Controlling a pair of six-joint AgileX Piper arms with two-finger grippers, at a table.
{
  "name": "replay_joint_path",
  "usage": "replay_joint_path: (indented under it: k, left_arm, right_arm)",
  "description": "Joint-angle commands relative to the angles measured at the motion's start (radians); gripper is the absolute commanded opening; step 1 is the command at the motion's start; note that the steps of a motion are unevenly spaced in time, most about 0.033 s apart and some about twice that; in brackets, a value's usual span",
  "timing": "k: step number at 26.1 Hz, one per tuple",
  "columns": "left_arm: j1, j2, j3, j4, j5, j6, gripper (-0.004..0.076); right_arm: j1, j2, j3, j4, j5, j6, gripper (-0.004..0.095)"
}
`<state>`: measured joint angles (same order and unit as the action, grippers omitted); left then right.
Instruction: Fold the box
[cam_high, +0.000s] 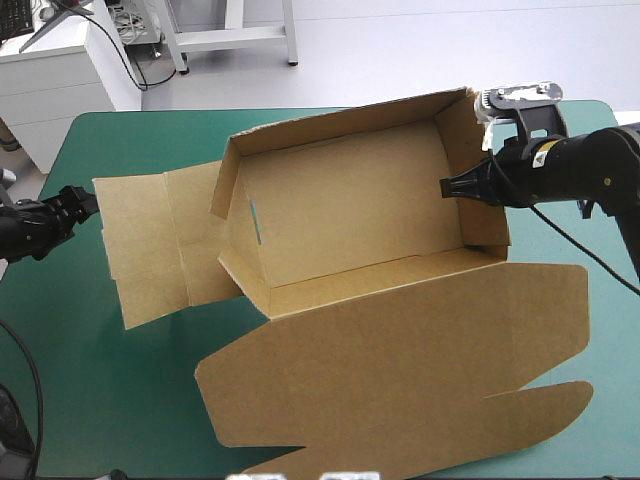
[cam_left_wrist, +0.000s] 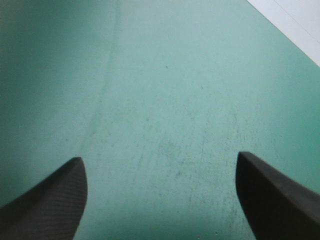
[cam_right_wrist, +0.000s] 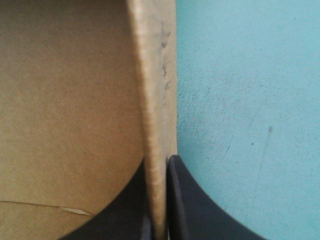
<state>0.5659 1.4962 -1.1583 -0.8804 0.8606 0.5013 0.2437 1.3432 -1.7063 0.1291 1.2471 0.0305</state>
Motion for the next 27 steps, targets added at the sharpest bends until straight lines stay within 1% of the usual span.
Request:
replay_joint_path:
  k: [1, 4, 5, 6, 7, 9, 14, 17, 21, 27]
  left_arm:
    - [-0.03, -0.038, -0.025, -0.099, 0.05, 0.014, 0.0606]
    - [-0.105, -0.038, -0.025, -0.209, 0.134, 0.102, 0.0602]
    - [-0.151, -0.038, -0.025, -0.242, 0.165, 0.142, 0.0602]
    - [-0.172, -0.038, -0.025, -0.252, 0.178, 0.157, 0.0602]
    - [-0.207, -0.038, -0.025, -0.258, 0.207, 0.181, 0.0602]
    - [-0.234, -0.038, -0.025, -0.248, 0.221, 0.195, 0.0602]
    - [-0.256, -0.038, -0.025, -0.268, 0.26, 0.223, 0.0602]
    - [-0.26, -0.038, -0.025, -0.332, 0.303, 0.239, 0.0602]
    - [-0.291, -0.038, -0.025, -0.47, 0.37, 0.316, 0.0602]
    - [-0.337, -0.038, -0.025, -0.522, 0.406, 0.329, 0.0602]
  right_arm:
    - [-0.005, -0.011, -0.027, 0.029, -0.046, 0.004, 0.0]
    - [-0.005, 0.018, -0.027, 0.103, -0.106, -0.031, 0.0]
    - [-0.005, 0.034, -0.029, 0.145, -0.149, -0.038, 0.0]
    - [-0.005, 0.045, -0.029, 0.153, -0.162, -0.042, 0.0]
    - [-0.005, 0.067, -0.034, 0.156, -0.167, -0.042, 0.0]
    - [-0.005, 0.093, -0.039, 0.156, -0.172, -0.04, 0.0]
    - [-0.005, 0.142, -0.039, 0.153, -0.191, -0.04, 0.0]
    - [-0.014, 0.168, -0.039, 0.159, -0.207, -0.04, 0.0]
    - [-0.023, 0.194, -0.039, 0.167, -0.207, -0.04, 0.0]
    - [-0.023, 0.198, -0.039, 0.178, -0.219, -0.038, 0.0]
